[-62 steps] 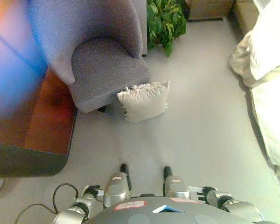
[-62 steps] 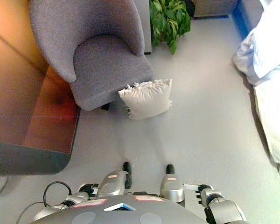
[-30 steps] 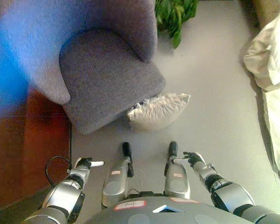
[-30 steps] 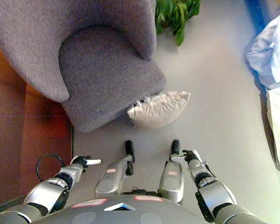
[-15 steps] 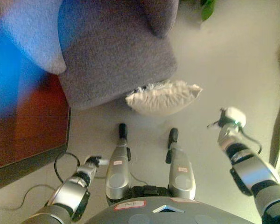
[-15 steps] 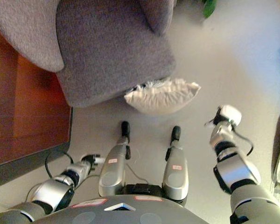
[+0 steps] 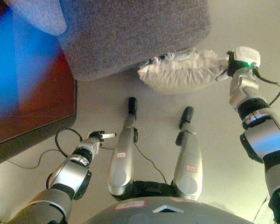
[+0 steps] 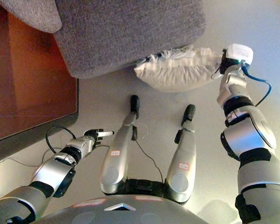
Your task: Pick up the pillow and put it on the sofa.
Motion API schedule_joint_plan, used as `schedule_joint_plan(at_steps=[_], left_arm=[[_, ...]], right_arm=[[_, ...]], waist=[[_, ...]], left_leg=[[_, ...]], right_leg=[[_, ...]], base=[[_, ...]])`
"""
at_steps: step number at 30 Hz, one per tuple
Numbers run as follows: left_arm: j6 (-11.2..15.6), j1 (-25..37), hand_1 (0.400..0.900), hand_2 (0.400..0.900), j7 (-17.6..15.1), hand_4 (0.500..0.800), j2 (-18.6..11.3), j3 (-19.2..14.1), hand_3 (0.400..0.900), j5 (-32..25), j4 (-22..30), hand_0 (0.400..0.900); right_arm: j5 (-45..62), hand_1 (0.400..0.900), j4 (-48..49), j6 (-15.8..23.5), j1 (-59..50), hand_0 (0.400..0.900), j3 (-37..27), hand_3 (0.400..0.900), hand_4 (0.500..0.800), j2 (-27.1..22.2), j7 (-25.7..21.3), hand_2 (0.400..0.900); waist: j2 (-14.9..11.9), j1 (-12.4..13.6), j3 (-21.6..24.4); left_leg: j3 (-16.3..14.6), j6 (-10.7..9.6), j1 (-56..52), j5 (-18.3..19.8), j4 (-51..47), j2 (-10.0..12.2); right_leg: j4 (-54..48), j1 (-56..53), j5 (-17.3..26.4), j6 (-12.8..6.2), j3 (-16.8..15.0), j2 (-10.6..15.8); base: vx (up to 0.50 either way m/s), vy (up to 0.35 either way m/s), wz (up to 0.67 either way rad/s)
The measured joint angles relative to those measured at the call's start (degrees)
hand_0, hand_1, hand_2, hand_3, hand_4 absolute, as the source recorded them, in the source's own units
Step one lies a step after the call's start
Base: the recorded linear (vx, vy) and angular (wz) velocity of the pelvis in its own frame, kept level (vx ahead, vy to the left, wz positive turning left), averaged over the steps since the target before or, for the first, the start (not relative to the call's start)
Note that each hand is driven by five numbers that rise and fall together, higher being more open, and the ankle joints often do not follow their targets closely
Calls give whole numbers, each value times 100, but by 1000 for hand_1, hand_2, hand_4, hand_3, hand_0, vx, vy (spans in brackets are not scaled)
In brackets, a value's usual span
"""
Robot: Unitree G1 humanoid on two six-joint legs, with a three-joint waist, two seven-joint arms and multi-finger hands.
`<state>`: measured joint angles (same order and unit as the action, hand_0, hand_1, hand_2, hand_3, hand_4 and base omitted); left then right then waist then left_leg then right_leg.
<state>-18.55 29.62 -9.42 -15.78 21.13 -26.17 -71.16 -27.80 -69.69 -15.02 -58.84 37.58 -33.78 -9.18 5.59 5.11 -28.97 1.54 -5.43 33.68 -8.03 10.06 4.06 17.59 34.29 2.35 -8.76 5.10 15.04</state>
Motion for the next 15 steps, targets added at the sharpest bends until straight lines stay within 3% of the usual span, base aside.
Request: schedule_joint_plan(at_steps=[15], left_arm=[[-11, -7, 900, 900, -298, 800, 26, 4, 900, -859, 270, 900]], right_arm=[[-213, 900, 3, -244, -798, 900, 506, 900, 800, -15, 381, 900]], waist=[[60, -3, -22]], left_leg=[[138, 9, 1117, -162, 220, -101]], right_leg=[[649, 1302, -73, 8, -151, 62]], base=[[-16, 28, 7]])
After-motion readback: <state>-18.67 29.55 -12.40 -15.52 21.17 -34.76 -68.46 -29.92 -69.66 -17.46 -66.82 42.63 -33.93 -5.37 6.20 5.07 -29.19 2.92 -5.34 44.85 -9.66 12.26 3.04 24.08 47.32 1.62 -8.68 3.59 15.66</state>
